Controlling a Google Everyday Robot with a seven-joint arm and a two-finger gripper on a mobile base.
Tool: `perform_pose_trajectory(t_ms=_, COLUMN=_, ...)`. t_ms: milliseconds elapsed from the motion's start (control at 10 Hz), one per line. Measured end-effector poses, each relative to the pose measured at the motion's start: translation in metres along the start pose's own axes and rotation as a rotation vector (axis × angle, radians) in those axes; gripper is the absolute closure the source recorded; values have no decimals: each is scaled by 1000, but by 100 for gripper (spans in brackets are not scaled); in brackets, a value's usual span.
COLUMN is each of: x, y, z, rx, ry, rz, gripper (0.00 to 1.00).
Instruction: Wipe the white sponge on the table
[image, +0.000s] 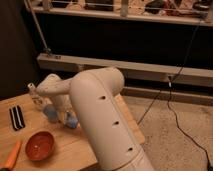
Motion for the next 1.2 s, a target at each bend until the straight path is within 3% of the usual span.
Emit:
perform_pose_trajectory(t_ms=500, x=-1, y=-61, z=-13, rx=17, ry=-62, rz=126, gripper=100)
perform_pose_trajectory(t_ms=1200, x=-2, y=-113, z=2, rx=40, ry=-43, rz=256, gripper=100)
